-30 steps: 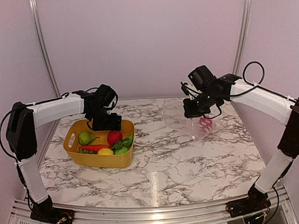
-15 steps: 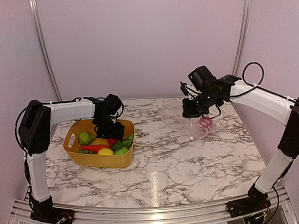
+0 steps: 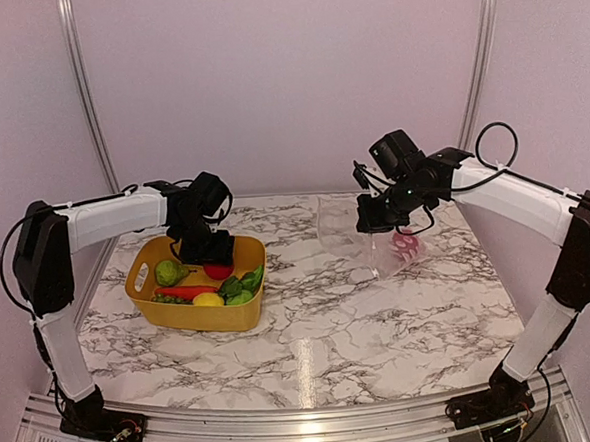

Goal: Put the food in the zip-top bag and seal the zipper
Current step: Pick up the fake fruit from the bin, then place the fake fruit in the zipper food storage bag.

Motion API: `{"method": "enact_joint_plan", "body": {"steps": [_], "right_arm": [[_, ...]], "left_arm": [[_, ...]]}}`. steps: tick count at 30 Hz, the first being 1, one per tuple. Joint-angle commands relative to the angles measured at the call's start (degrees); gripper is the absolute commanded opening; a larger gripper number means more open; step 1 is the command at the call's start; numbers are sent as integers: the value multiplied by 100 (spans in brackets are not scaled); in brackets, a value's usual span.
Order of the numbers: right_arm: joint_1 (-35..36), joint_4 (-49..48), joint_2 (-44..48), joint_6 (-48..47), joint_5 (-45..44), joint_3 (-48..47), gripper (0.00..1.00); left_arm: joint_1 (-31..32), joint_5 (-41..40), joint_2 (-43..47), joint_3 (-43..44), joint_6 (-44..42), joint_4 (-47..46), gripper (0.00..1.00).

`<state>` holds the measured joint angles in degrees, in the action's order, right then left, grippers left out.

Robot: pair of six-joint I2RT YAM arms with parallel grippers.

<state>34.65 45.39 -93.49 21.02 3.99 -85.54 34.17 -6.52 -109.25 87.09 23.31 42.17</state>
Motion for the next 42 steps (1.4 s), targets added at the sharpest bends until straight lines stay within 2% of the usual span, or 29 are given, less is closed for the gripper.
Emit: {"method": "enact_joint_plan", "body": {"steps": [1, 7, 10, 12, 16, 28, 31, 42], "right_arm": [[120, -107, -222, 56, 124, -356, 2], [203, 84, -457, 22, 147, -746, 2], [211, 172, -530, 16, 137, -954, 2], [219, 206, -554, 31, 150, -1026, 2], [226, 200, -540, 99, 243, -1037, 2], [228, 274, -513, 149, 336, -1170, 2], [228, 245, -489, 240, 401, -1197, 2], [229, 226, -394, 471, 661, -1369, 2]], "left_arm": [[-25, 274, 738, 40, 332, 120, 70], [-4, 1225, 1282, 140, 946, -536, 67], [52, 1924, 1587, -112, 1379, -1545, 65], [169, 2276, 1770, -344, 1678, -2599, 63], [510, 2534, 1767, -345, 1911, -3666, 61], [1206, 2818, 480, 924, 2592, -3675, 59], [1236, 2593, 322, 1029, 2689, -3527, 56], [1309, 1960, -348, 1629, 3082, -2940, 55]]}}
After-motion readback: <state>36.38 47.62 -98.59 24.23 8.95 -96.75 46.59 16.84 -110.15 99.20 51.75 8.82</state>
